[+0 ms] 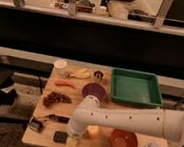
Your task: Wipe purple bowl with eraser
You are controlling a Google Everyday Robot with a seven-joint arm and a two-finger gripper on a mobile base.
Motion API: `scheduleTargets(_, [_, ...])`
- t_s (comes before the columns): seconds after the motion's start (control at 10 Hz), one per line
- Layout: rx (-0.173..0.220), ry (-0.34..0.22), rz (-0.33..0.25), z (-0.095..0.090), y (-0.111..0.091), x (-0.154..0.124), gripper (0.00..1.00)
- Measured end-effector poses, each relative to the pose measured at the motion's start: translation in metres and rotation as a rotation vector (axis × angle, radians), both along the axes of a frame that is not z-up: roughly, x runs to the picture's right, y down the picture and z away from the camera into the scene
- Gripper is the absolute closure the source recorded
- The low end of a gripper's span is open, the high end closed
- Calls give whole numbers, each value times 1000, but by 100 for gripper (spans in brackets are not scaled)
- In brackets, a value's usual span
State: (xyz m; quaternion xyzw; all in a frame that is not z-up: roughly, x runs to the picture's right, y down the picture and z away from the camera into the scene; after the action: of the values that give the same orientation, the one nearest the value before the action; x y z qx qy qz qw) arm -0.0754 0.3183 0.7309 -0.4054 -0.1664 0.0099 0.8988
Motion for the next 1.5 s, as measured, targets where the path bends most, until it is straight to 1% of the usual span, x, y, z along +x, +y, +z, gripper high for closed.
scheduleTargets(0.6, [-18,-7,-9,10,9,0,20])
scheduleTargets(0.7, [-21,-10,-10,11,10,0,22])
scheduleTargets(0.8, [-24,-17,-9,13,11,-1,32])
scheduleTargets(1.1, [-15,-23,21,14,8,4,63])
scheduleTargets(1.2, [-12,-24,28,14,7,4,71])
scheduleTargets(1.3, [-1,-24,41,13,2,5,88])
scheduleTargets(1.4, [7,-21,61,10,-4,8,99])
scheduleTargets(1.5, [18,-21,75,7,-10,10,100])
